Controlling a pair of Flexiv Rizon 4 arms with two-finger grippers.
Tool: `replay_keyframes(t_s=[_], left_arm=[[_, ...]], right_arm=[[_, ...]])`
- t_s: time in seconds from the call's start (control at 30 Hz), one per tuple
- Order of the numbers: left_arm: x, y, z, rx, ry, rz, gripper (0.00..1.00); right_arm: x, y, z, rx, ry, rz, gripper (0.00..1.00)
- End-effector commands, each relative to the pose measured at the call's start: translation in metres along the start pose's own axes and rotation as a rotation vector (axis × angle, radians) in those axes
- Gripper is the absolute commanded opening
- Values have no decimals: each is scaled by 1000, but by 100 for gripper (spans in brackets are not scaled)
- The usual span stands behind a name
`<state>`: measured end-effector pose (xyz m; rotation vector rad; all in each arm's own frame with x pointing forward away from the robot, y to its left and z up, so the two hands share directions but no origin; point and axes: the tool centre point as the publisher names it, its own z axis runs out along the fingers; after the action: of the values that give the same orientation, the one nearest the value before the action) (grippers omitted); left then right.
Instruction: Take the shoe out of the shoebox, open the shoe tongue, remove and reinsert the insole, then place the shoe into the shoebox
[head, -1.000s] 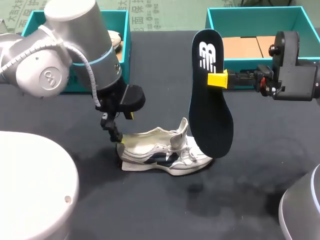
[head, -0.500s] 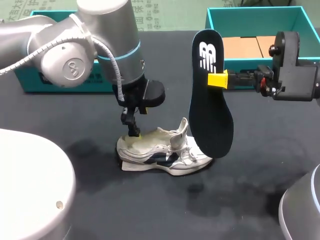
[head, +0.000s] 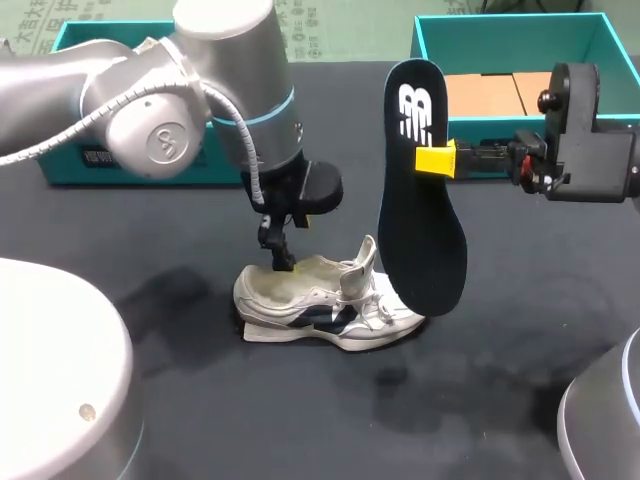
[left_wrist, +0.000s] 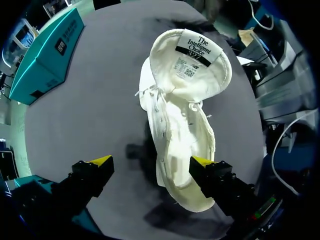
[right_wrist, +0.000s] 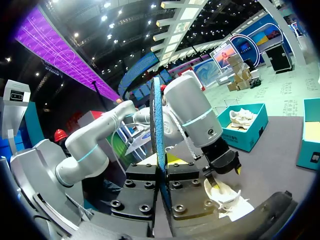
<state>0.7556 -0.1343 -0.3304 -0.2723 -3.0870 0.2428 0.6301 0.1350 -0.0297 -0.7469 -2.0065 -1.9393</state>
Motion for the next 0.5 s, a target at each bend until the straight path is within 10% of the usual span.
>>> replay_keyframes(t_s=[0.03, 0.5], left_arm=[[-8, -13, 18, -9, 15, 3, 100], [-6, -25, 47, -28, 36, -1, 100]], right_arm=[[0, -1, 2, 1, -2, 1, 0], [0, -1, 2, 1, -2, 1, 0]])
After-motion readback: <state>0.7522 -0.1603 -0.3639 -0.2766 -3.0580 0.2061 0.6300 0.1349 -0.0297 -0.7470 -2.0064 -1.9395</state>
